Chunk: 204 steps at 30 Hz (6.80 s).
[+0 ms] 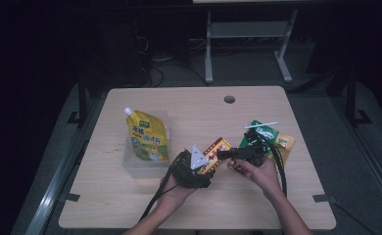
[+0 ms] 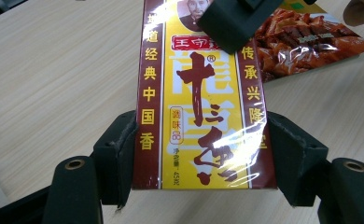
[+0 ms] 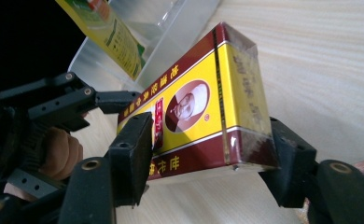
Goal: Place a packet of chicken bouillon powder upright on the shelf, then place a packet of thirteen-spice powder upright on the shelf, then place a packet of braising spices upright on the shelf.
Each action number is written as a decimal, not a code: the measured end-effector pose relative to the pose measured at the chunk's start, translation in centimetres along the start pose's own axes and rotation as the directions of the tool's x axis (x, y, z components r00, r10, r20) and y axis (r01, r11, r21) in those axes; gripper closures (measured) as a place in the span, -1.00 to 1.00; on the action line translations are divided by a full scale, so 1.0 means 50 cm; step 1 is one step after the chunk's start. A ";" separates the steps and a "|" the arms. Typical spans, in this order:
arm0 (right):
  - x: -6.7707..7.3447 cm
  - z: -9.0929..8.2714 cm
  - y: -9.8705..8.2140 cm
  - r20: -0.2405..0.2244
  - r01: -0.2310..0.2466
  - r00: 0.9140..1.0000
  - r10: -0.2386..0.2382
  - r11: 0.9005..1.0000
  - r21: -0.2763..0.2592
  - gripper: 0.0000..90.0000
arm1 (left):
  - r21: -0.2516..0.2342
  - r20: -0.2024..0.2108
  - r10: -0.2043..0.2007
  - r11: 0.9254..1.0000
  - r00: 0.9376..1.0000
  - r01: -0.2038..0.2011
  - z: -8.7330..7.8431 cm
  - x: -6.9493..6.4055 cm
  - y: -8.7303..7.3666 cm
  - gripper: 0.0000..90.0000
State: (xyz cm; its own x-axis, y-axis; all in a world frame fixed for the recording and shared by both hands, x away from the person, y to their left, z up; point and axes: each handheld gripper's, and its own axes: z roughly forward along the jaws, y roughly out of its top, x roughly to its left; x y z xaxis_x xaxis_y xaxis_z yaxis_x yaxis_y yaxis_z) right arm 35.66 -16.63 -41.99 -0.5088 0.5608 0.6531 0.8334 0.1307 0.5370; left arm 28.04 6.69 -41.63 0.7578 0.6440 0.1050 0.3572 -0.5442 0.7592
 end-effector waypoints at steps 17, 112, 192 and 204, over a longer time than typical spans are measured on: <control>0.044 -0.023 0.020 -0.052 0.053 0.997 -0.055 0.998 -0.032 0.48 | 0.024 0.014 -0.015 1.000 1.000 0.014 0.007 0.002 -0.013 -0.33; 0.301 0.088 0.187 -0.125 0.711 0.703 -0.700 0.699 0.079 0.50 | -0.057 0.311 0.081 0.996 0.947 -0.067 -0.041 -0.061 -0.095 -0.51; 0.337 0.272 0.190 -0.209 0.767 0.642 -0.738 0.620 0.167 0.49 | -0.060 0.322 0.105 0.994 0.941 -0.090 -0.044 -0.069 -0.095 -0.51; 0.328 0.298 0.165 -0.189 0.780 0.625 -0.757 0.595 0.195 0.48 | -0.061 0.324 0.110 0.994 0.940 -0.095 -0.040 -0.070 -0.095 -0.51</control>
State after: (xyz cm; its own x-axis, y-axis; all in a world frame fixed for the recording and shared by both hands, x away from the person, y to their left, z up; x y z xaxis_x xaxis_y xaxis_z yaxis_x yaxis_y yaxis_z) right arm 37.41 5.81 -34.80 -0.9900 0.0969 0.1023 0.1409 0.6742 0.7249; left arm 22.59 8.10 -44.30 0.9282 0.3710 -0.0265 0.2497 -0.5687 0.7837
